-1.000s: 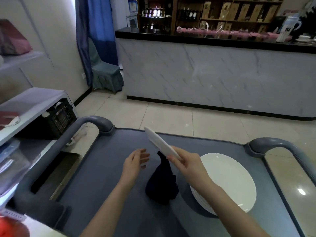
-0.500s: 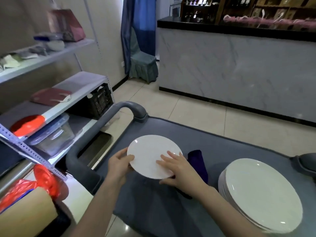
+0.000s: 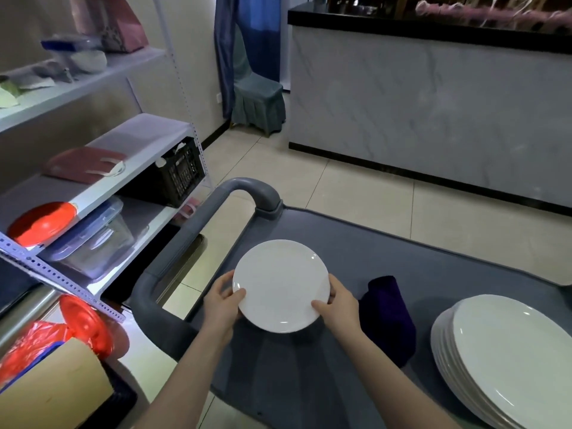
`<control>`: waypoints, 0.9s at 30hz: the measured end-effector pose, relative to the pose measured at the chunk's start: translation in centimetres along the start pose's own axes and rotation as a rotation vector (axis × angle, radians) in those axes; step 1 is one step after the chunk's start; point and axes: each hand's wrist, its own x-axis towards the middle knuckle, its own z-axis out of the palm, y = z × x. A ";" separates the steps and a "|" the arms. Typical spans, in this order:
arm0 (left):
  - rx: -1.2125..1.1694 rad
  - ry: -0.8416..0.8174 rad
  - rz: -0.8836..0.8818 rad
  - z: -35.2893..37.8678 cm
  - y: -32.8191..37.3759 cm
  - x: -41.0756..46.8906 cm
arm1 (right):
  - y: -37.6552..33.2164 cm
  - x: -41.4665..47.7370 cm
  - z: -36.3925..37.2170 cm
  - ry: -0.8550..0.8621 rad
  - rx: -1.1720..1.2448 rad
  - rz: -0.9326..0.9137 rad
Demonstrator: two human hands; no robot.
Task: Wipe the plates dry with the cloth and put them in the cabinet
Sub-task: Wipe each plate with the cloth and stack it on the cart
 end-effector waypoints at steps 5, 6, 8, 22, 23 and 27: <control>0.149 -0.068 0.041 0.3 -0.3 3.1 | 0.1 1.6 1.3 0.051 -0.009 0.032; 0.195 -0.085 0.048 0.3 -0.3 3.6 | 0.2 1.9 1.6 0.060 -0.008 0.044; 0.287 -0.111 0.056 0.4 -0.3 4.6 | 0.4 2.5 2.0 0.079 -0.019 0.068; 0.668 -0.152 0.193 -0.1 -0.7 5.4 | 1.1 4.0 3.4 0.097 -0.158 0.132; 0.674 -0.159 0.183 -0.1 -0.6 5.5 | 1.2 4.0 3.4 0.096 -0.172 0.132; 0.716 -0.078 0.186 0.5 -0.3 5.2 | 1.4 4.0 2.7 0.090 -0.223 0.114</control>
